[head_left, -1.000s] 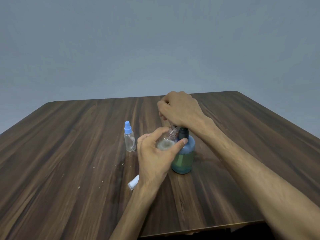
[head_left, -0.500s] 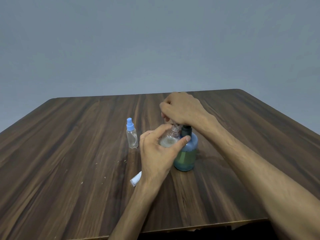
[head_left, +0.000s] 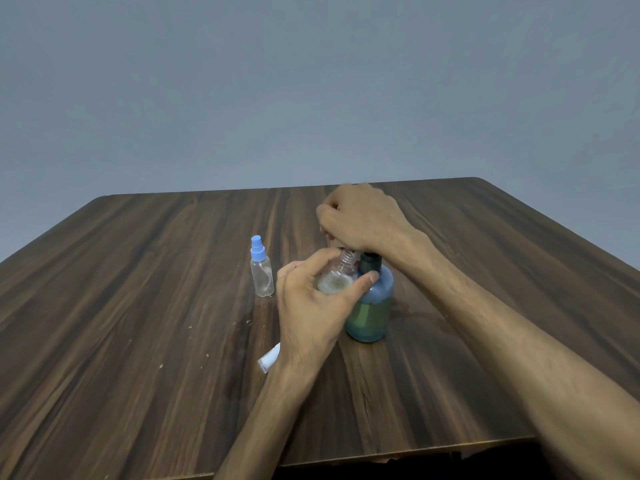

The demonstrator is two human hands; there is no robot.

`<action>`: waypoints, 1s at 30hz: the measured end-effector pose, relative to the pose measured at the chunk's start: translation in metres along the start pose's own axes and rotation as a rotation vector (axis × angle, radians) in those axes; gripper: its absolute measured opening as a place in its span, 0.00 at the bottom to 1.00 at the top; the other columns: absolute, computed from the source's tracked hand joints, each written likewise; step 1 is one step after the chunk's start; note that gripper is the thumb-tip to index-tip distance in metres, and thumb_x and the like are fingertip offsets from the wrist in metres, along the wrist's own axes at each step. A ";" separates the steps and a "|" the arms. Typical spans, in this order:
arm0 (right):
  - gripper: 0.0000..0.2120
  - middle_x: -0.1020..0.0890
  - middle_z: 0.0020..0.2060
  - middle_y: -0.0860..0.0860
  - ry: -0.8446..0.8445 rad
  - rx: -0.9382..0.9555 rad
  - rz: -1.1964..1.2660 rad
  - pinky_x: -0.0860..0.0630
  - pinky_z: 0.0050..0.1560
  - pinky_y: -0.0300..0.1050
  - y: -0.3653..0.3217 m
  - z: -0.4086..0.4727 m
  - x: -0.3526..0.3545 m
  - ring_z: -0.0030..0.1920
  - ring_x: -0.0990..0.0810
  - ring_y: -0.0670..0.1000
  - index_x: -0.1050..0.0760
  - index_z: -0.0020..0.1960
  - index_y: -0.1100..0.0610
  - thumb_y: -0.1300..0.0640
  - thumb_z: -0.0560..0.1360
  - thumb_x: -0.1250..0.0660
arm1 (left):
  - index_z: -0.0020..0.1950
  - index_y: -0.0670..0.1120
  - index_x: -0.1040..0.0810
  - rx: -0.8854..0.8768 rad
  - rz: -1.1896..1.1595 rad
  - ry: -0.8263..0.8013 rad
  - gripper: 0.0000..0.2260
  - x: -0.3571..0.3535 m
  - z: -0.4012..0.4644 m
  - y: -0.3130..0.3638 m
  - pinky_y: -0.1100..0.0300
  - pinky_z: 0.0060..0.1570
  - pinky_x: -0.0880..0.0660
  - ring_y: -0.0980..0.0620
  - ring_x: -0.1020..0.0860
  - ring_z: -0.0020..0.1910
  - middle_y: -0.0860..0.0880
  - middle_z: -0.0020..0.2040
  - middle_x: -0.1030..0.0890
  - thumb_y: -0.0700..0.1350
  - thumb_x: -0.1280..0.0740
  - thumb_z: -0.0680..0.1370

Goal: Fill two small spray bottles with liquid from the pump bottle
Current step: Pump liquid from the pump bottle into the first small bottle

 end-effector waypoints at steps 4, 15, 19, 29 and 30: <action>0.18 0.13 0.37 0.54 0.018 -0.008 0.023 0.23 0.44 0.48 0.002 0.000 0.002 0.40 0.17 0.54 0.15 0.44 0.60 0.52 0.77 0.41 | 0.50 0.57 0.13 -0.007 0.000 -0.003 0.18 0.000 0.000 -0.001 0.36 0.56 0.17 0.41 0.13 0.53 0.55 0.45 0.11 0.64 0.19 0.66; 0.18 0.12 0.38 0.53 -0.044 -0.015 -0.006 0.23 0.45 0.47 0.001 0.000 -0.004 0.44 0.15 0.57 0.15 0.45 0.59 0.51 0.77 0.40 | 0.50 0.56 0.13 -0.008 -0.001 -0.003 0.17 0.000 0.000 -0.002 0.36 0.57 0.17 0.42 0.13 0.52 0.56 0.45 0.11 0.63 0.19 0.67; 0.17 0.13 0.37 0.53 0.037 0.000 0.007 0.26 0.41 0.46 0.000 0.001 0.004 0.42 0.16 0.57 0.15 0.44 0.59 0.52 0.78 0.40 | 0.50 0.57 0.13 -0.010 -0.002 0.002 0.17 0.000 0.000 -0.002 0.36 0.57 0.17 0.42 0.13 0.53 0.55 0.45 0.11 0.63 0.19 0.67; 0.20 0.12 0.39 0.52 -0.064 -0.036 0.027 0.18 0.51 0.51 0.002 0.000 -0.004 0.43 0.14 0.55 0.15 0.46 0.60 0.50 0.77 0.43 | 0.51 0.57 0.14 0.003 0.002 -0.002 0.18 0.000 0.001 -0.001 0.37 0.57 0.17 0.42 0.13 0.53 0.56 0.45 0.11 0.64 0.19 0.66; 0.21 0.11 0.39 0.51 -0.097 -0.043 0.029 0.18 0.53 0.53 0.001 0.000 -0.008 0.44 0.14 0.56 0.14 0.46 0.59 0.50 0.76 0.43 | 0.50 0.57 0.14 -0.002 0.001 -0.001 0.18 0.001 0.001 0.000 0.37 0.56 0.17 0.44 0.13 0.51 0.56 0.44 0.11 0.63 0.19 0.66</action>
Point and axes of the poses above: each hand's wrist, its own z-axis towards the middle knuckle, its own x-axis out of the back of the hand, y = z × x, the point moved 7 cm from there along z, towards the middle knuckle
